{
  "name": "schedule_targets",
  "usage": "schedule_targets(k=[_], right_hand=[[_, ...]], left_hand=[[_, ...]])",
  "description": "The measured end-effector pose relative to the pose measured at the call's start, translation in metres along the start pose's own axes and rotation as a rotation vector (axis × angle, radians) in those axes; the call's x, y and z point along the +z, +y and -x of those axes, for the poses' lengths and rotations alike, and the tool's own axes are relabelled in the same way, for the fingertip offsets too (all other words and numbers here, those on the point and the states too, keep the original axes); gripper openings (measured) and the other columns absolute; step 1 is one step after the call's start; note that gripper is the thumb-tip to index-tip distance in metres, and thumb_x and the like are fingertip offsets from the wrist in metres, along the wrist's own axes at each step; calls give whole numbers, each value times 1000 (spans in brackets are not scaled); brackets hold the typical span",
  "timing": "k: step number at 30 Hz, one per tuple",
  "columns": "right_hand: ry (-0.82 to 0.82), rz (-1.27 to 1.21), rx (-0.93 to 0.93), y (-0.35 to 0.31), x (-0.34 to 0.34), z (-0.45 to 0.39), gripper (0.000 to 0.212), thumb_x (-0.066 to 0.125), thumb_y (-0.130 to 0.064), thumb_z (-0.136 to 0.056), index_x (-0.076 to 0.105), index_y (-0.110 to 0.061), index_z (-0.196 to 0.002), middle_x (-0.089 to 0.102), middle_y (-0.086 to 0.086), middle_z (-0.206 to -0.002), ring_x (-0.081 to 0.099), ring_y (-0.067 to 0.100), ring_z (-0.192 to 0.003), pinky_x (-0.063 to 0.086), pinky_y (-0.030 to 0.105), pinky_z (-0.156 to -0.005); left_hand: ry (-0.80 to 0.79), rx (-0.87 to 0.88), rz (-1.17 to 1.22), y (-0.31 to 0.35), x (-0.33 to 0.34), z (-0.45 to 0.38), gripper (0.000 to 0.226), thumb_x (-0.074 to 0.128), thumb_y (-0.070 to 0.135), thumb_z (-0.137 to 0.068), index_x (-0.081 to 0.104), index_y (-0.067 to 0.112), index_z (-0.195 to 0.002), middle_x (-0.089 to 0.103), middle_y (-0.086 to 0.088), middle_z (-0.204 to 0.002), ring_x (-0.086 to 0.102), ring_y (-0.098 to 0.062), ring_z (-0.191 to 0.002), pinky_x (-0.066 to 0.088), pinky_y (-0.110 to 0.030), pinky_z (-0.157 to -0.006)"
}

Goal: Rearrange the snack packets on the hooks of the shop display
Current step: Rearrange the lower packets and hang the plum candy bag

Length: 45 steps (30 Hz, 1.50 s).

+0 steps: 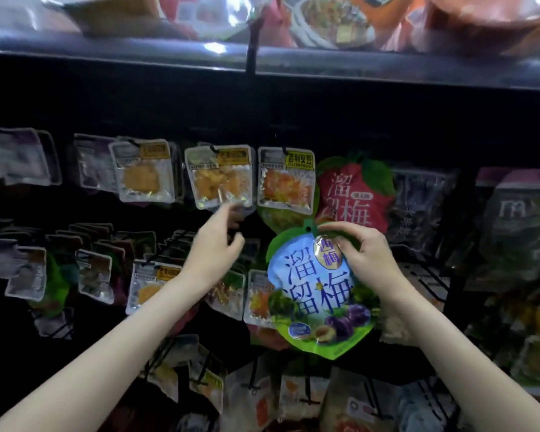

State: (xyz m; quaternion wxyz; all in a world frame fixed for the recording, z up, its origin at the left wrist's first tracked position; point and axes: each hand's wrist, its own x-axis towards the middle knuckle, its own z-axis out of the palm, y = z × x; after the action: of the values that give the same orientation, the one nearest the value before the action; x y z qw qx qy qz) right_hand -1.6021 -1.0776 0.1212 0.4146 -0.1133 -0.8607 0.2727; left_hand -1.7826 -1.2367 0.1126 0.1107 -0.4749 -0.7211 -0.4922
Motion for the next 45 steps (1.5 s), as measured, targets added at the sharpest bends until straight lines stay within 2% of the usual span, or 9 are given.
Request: schedule_targets(k=[5, 11, 17, 23, 30, 34, 38, 42, 45], right_hand=[[33, 69, -121, -16, -2, -36, 33, 49, 3, -91, 67, -14, -112, 64, -11, -105, 59, -2, -95, 43, 4, -83], [82, 93, -170, -36, 12, -72, 33, 48, 2, -92, 66, -14, -115, 68, -2, -109, 65, 12, -88, 51, 22, -80], [85, 199, -125, -41, 26, -87, 35, 48, 4, -90, 64, -12, -117, 67, 0, -112, 58, 6, -104, 38, 0, -85], [157, 530, -1, -46, 50, -89, 41, 45, 0, -92, 58, -17, -127, 64, 8, -120, 61, 27, -107, 52, 38, -86], [178, 491, 108, -48, 60, -66, 41, 47, 4, -88, 62, -14, -121, 65, 4, -120, 57, 21, -115, 47, 36, -98], [197, 478, 176, -48, 55, -45, 42, 46, 7, -87, 62, -13, -120, 66, 2, -117, 58, 16, -113, 43, 23, -98], [70, 493, 213, -40, 38, -14, 43, 48, 5, -88, 58, -18, -123, 65, -1, -113, 64, 22, -98, 47, 29, -93], [-188, 530, 335, -22, 29, 17, 40, 50, 0, -90, 55, -32, -114, 62, -8, -110, 63, 28, -98, 48, 40, -89], [-228, 533, 375, -7, 27, 34, 41, 50, -1, -88, 53, -35, -111, 67, 1, -105, 63, 34, -91, 48, 44, -85]], left_hand=[[403, 16, -132, -9, -28, -59, 48, 50, 3, -91, 36, 3, -137, 37, -16, -137, 33, -27, -129, 26, -24, -104], [172, 10, -291, -35, -41, -111, 53, 50, 5, -91, 33, 3, -141, 37, -19, -143, 34, -34, -133, 33, -45, -106], [57, 49, -302, -48, -56, -138, 42, 56, 13, -89, 48, 5, -130, 53, -19, -127, 50, -35, -117, 44, -45, -94], [-32, 175, -359, -66, -66, -145, 43, 54, 14, -93, 46, 10, -135, 49, -17, -132, 51, -35, -116, 46, -38, -87], [152, 231, -426, -58, -71, -132, 52, 55, -3, -83, 45, 11, -133, 38, -21, -136, 33, -38, -126, 32, -46, -98], [332, 542, -357, -69, -62, -102, 42, 57, 3, -76, 52, 8, -117, 51, -22, -118, 38, -35, -110, 42, -50, -84], [152, 580, -212, -88, -36, -47, 34, 50, 6, -83, 49, 17, -116, 49, -12, -118, 39, -29, -112, 36, -43, -91], [-182, 383, -214, -94, -7, -15, 36, 49, 8, -91, 50, 18, -126, 45, -3, -127, 37, -26, -121, 29, -38, -97], [-274, 376, -212, -83, 12, -8, 37, 44, 12, -95, 45, 21, -130, 41, 1, -131, 36, -22, -123, 25, -34, -99]])
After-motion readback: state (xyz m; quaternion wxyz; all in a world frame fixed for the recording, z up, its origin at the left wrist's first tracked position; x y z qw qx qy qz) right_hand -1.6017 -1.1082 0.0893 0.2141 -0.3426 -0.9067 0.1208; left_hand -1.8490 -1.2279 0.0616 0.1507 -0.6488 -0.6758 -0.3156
